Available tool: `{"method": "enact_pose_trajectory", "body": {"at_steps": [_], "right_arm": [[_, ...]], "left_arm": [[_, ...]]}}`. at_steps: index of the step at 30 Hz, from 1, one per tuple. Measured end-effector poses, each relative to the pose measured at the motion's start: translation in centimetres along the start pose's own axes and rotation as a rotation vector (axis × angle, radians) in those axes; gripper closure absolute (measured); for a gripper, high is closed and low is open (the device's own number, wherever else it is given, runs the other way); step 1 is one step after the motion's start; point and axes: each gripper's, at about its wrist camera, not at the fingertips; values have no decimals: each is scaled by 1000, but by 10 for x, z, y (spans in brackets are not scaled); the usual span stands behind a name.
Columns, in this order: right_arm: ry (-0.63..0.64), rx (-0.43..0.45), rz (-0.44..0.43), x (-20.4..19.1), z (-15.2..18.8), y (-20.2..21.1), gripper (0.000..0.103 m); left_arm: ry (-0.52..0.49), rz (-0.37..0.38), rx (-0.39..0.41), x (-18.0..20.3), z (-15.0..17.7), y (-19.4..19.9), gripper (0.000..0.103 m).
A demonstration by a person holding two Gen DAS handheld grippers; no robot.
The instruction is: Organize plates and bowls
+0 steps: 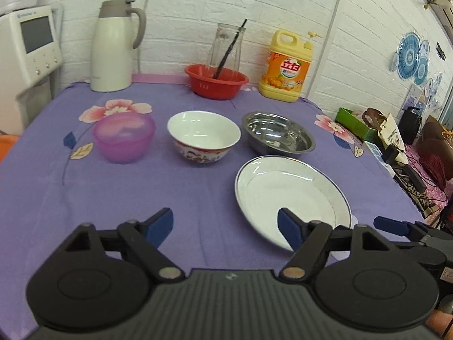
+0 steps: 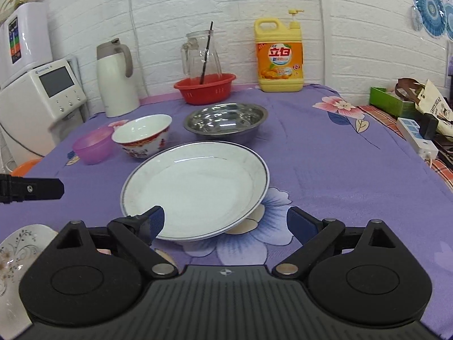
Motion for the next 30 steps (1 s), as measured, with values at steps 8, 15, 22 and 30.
{"method": "enact_pose_trajectory", "body": {"at_steps": [8,15,22,30], "right_arm": [[21,-51,3,7,-28,-41,0],[9,-80,-19,6,-37,-66,0],[13,-75,-35,7,-32,-70,0],[65,-89,-5,3,-31,-72,0]], "left_arm": [[-16,17,-118,13,-34,-73,28],[-35,-16,-145,20,-43,-102,28],[-72,-29,-176,27,-43,-117,28],[-86,-38,-201,32,-44,-120,28]]}}
Point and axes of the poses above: each gripper's, at about its wrist camera, not at the fingertips, and y roughly against the way its jaws point, x to its right, z to its underside, and after that the axes turned 12 degrees about -x, right-handed
